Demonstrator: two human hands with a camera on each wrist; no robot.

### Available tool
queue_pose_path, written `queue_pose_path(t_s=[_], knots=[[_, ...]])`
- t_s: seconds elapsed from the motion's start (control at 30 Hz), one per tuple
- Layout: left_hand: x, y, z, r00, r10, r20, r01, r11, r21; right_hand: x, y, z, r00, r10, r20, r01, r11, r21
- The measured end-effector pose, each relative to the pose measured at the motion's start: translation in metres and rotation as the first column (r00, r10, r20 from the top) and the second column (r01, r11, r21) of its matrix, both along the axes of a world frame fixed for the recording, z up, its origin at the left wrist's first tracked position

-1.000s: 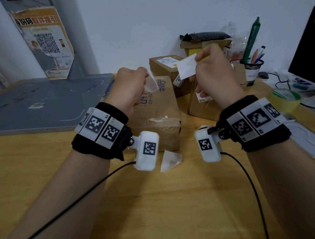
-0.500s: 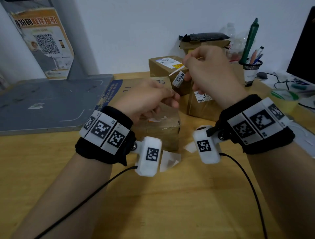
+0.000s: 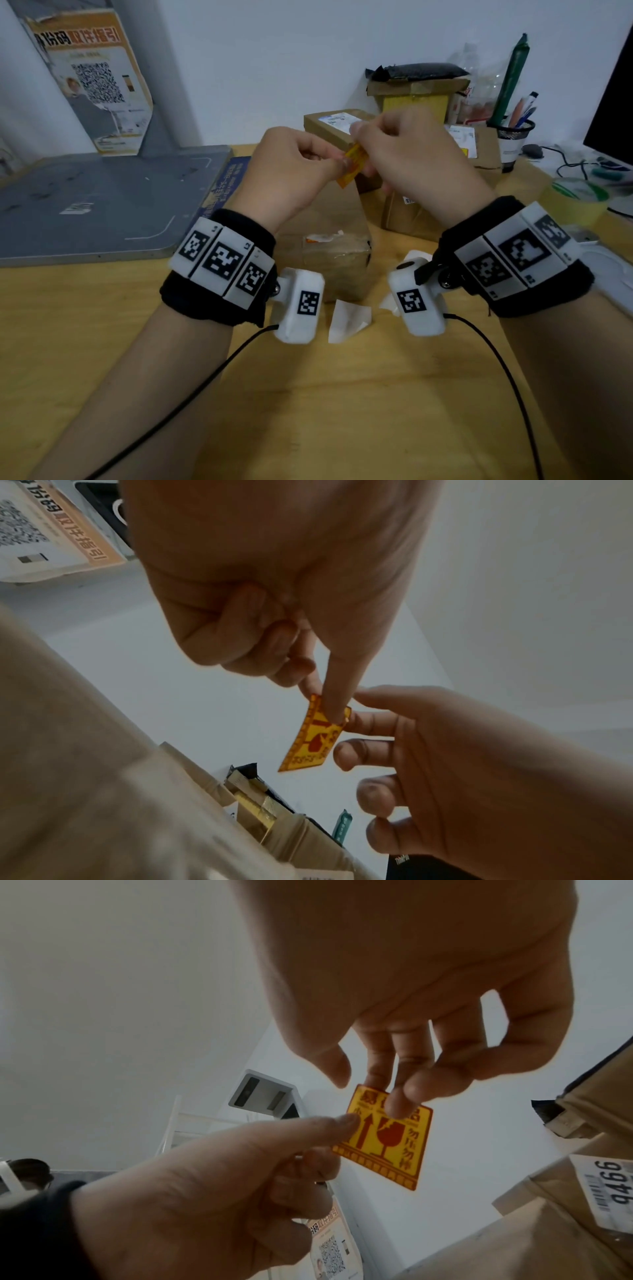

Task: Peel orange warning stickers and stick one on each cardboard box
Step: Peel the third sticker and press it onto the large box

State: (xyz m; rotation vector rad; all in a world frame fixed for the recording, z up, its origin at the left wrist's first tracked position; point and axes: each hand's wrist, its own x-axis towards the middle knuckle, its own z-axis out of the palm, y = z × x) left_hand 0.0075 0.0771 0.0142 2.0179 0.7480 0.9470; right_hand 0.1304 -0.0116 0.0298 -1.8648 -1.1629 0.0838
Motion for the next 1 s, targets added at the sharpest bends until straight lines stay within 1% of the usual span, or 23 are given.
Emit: queue_pose_path(t_s=[0.07,0.2,0.27,0.33,0.4,0.5,0.57,0.63,0.7,0.77,0.87,0.93,1.0], knots=[[-0.003,0.004,0.001,0.999,0.033,0.000,-0.033,0.999,0.001,-0.001,-0.001,0.003,0.999,0.019,-0.029,-0.019,1.000,0.005],[-0.012,0.010,0.004,0.996,0.085,-0.037,-0.088,0.994,-0.059,-0.002,-0.001,0.004,0.991,0.065,-0.117,-0.068,0.998,-0.016],[-0.016,0.011,0.007,0.995,0.097,-0.035,-0.100,0.989,-0.111,-0.001,0.001,-0.002,0.994,0.059,-0.094,-0.063,0.997,-0.042],[-0.018,0.012,0.010,0.991,0.131,-0.015,-0.132,0.977,-0.169,0.002,0.002,-0.007,0.997,0.036,-0.068,-0.043,0.994,-0.100],[-0.018,0.015,0.010,0.984,0.176,0.005,-0.171,0.961,-0.219,0.005,0.001,-0.009,0.992,0.047,-0.119,-0.064,0.988,-0.140],[-0.017,0.017,0.008,0.982,0.187,0.033,-0.165,0.930,-0.330,0.005,0.001,-0.010,0.970,0.089,-0.227,-0.117,0.987,-0.113],[-0.017,0.016,0.010,0.985,0.167,0.035,-0.141,0.912,-0.385,0.005,0.001,-0.011,0.965,0.091,-0.246,-0.118,0.988,-0.097],[-0.018,0.016,0.010,0.989,0.149,0.023,-0.126,0.903,-0.410,0.005,0.002,-0.012,0.960,0.098,-0.263,-0.121,0.990,-0.073],[-0.019,0.016,0.009,0.988,0.157,-0.001,-0.144,0.909,-0.392,0.007,0.002,-0.012,0.955,0.106,-0.277,-0.120,0.992,-0.036],[-0.021,0.016,0.009,0.983,0.174,-0.060,-0.184,0.926,-0.330,0.008,0.001,-0.012,0.962,0.100,-0.255,-0.116,0.992,-0.050],[-0.028,0.016,0.012,0.964,0.183,-0.192,-0.223,0.951,-0.214,0.007,-0.002,-0.009,0.976,0.099,-0.194,-0.125,0.984,-0.124],[-0.034,0.016,0.015,0.948,0.168,-0.270,-0.221,0.959,-0.180,0.006,-0.004,-0.007,0.984,0.105,-0.142,-0.134,0.968,-0.211],[-0.037,0.013,0.017,0.924,0.159,-0.349,-0.222,0.964,-0.148,0.004,-0.004,-0.007,0.985,0.114,-0.128,-0.147,0.945,-0.292]])
